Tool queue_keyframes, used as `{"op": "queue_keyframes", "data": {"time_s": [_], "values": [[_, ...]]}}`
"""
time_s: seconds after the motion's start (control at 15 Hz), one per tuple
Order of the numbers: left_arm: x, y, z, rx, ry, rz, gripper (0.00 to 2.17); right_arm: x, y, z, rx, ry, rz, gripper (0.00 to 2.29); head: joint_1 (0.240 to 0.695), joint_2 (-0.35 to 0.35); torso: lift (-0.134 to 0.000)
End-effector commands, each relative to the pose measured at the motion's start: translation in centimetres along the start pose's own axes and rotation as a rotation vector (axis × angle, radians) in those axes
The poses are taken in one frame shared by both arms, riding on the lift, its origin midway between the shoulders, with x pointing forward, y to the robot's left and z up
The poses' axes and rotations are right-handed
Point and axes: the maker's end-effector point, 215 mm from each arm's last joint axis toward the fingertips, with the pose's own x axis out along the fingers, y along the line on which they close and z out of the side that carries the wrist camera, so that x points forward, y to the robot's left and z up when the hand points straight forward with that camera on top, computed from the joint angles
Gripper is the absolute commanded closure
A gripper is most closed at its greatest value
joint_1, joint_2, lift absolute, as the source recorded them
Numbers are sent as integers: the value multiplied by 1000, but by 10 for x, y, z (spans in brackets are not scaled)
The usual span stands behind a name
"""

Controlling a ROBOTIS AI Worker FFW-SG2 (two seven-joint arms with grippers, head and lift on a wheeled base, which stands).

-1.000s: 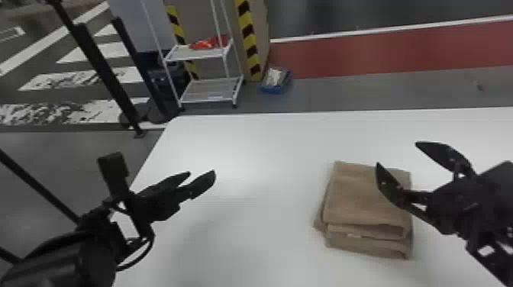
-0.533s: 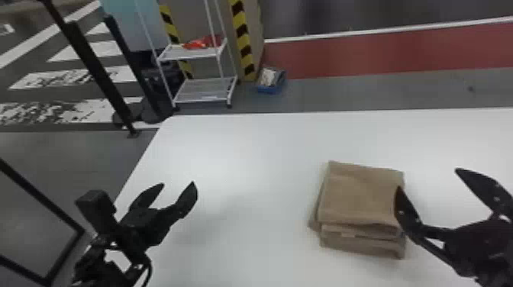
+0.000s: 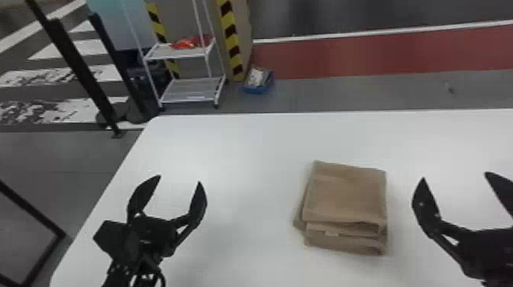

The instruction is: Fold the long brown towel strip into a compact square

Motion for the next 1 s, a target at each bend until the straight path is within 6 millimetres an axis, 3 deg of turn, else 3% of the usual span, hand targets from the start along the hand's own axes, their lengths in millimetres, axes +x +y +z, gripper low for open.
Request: {"op": "queue_keyframes", "data": {"time_s": [0.0,0.2,0.67,0.93], "values": [[-3,-7,-26,-40,100,-2,87,-3,-13,-2,30,0,-25,16,695,159,-125],[-4,-6,-39,-63,170,5,87,2,-15,-11,57,28,-30,16,695,135,-125],[-5,-2,-30,-56,156,19,83,9,-11,-52,104,161,-26,26,695,140,-125],[-2,0,-30,-55,155,32,83,10,-11,-65,111,198,-31,29,695,138,-125]]}}
